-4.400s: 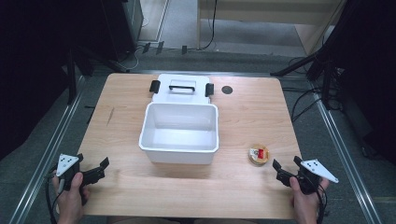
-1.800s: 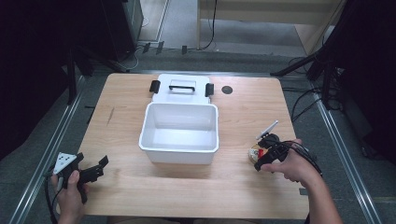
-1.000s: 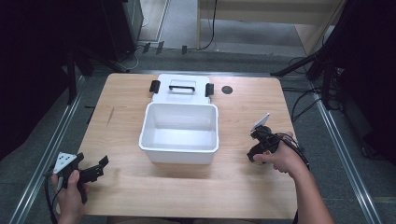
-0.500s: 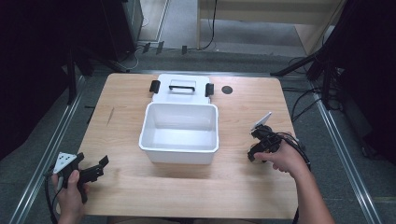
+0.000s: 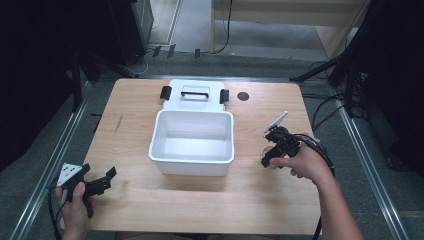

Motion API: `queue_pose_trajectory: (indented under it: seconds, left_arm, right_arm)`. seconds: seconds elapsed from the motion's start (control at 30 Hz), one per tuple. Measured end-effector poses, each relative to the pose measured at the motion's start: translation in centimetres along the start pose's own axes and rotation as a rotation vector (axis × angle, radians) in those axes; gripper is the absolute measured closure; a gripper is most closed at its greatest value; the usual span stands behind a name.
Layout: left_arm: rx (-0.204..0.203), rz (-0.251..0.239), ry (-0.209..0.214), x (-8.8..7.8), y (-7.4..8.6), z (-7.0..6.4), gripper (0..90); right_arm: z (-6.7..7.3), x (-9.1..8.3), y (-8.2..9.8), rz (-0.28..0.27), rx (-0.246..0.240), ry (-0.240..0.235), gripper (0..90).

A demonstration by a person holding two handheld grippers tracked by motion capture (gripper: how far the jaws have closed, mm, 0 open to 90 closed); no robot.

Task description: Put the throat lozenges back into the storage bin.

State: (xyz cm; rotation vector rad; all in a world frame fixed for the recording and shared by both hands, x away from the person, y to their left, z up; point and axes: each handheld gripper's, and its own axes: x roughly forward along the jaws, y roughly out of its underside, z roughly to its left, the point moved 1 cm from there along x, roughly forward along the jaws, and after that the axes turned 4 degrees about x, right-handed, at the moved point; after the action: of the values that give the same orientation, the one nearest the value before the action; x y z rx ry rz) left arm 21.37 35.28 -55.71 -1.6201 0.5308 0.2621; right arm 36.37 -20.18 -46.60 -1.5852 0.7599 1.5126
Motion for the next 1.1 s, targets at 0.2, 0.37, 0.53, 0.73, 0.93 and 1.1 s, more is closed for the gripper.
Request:
queue_pose_trajectory:
  seconds: [0.2,0.37,0.53,0.73,0.93,1.1]
  left_arm:
    - [-0.001,-0.001,0.0,0.0,0.0,0.0,0.0]
    - [-0.001,-0.001,0.001,0.0,0.0,0.0,0.0]
    - [-0.001,-0.001,0.0,0.0,0.0,0.0,0.0]
    - [-0.002,0.0,0.0,0.0,0.0,0.0,0.0]
    - [-0.004,0.0,0.0,0.0,0.0,0.0,0.0]
    - [-0.005,0.0,0.001,0.0,0.0,0.0,0.0]
  right_arm:
    - [1.2,-1.9,-0.9,-0.007,-0.043,0.006,20.0]
    - [2.0,-3.5,-1.9,-0.021,-0.071,-0.004,19.9]
    - [2.7,-5.0,-2.7,-0.031,-0.091,0.001,20.0]
    - [3.6,-6.2,-3.6,-0.035,-0.116,0.003,20.0]
    - [4.5,-7.3,-4.4,-0.04,-0.142,0.01,20.0]
    - [5.3,-7.8,-5.1,-0.044,-0.155,0.006,20.0]
